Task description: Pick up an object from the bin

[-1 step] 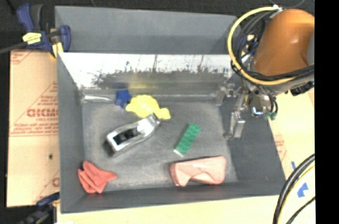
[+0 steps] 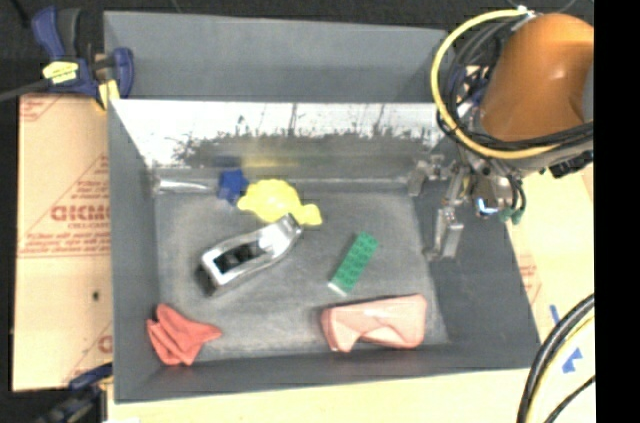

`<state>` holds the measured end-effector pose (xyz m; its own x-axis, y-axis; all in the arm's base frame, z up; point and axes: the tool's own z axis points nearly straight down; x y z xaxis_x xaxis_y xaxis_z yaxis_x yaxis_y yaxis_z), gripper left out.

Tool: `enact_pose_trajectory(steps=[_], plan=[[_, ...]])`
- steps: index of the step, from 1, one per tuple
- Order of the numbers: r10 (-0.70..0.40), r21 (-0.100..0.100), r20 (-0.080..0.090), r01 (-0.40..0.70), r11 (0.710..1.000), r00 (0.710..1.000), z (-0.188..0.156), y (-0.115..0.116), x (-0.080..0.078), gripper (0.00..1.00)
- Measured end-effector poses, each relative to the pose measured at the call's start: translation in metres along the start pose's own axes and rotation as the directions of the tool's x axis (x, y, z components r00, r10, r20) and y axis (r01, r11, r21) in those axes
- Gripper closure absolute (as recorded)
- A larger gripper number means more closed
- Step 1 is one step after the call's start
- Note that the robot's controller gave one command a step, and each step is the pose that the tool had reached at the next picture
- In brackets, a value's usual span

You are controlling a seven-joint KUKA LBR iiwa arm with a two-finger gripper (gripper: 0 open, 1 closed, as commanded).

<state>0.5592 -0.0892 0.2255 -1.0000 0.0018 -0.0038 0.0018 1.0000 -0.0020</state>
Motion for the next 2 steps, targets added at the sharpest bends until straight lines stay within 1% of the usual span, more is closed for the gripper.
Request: enact_pose_trajectory(steps=[1, 2], plan=[[-0.012, 0.002, 0.007, 0.012, 1.000, 1.000, 0.040, 0.018, -0.010, 0.00], [-0.175, -0.002, -0.009, 0.175, 0.985, 0.985, 0.061, 0.043, -0.008, 0.00]])
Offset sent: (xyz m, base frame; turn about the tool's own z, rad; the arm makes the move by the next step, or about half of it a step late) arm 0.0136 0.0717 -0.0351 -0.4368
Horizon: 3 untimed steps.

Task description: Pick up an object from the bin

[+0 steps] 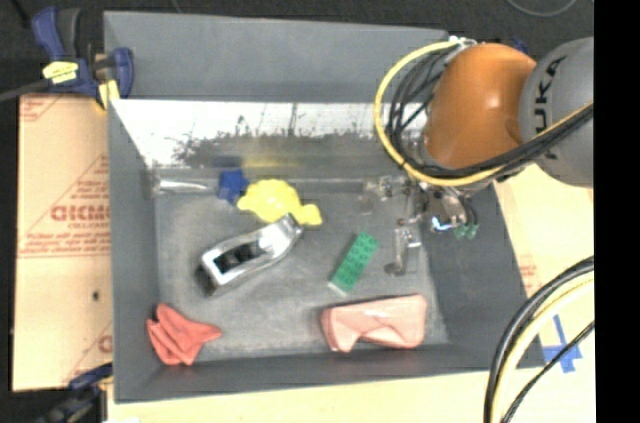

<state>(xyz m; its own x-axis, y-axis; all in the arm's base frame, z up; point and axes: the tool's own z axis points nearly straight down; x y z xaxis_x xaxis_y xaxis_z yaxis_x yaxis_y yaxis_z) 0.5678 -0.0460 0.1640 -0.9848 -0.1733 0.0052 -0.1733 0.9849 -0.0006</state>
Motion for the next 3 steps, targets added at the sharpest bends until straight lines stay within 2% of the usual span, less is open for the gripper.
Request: enact_pose_trajectory(steps=[1, 2, 3], plan=[[-0.206, 0.007, 0.013, 0.206, 0.978, 0.978, 0.006, 0.018, -0.002, 0.00], [0.017, 0.002, 0.011, -0.017, 1.000, 1.000, 0.042, 0.024, 0.000, 0.00], [0.097, 0.003, 0.010, -0.097, 0.995, 0.995, 0.060, 0.027, -0.008, 0.00]])
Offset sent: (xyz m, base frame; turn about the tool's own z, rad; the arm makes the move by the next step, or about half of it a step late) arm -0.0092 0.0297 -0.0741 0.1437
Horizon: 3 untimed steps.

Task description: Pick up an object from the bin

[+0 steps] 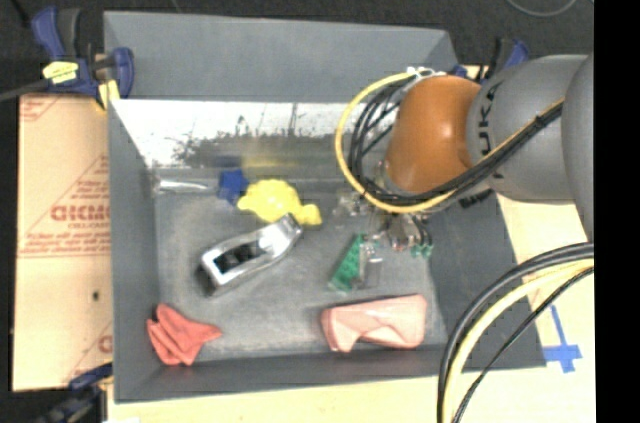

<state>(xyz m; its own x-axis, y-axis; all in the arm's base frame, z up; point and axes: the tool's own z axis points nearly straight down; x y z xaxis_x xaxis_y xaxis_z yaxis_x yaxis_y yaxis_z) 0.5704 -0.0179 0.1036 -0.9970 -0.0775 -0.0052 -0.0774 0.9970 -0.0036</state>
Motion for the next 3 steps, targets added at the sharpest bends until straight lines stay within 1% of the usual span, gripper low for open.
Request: enact_pose_trajectory(steps=[1, 2, 3], plan=[[-0.359, 0.003, 0.006, 0.359, 0.933, 0.933, 0.0240, -0.0507, -0.0112, 1.00], [-0.359, 0.003, 0.006, 0.359, 0.933, 0.933, 0.0240, -0.0506, -0.0112, 1.00], [-0.405, 0.003, 0.007, 0.405, 0.914, 0.914, 0.0268, -0.0561, -0.0210, 1.00]])
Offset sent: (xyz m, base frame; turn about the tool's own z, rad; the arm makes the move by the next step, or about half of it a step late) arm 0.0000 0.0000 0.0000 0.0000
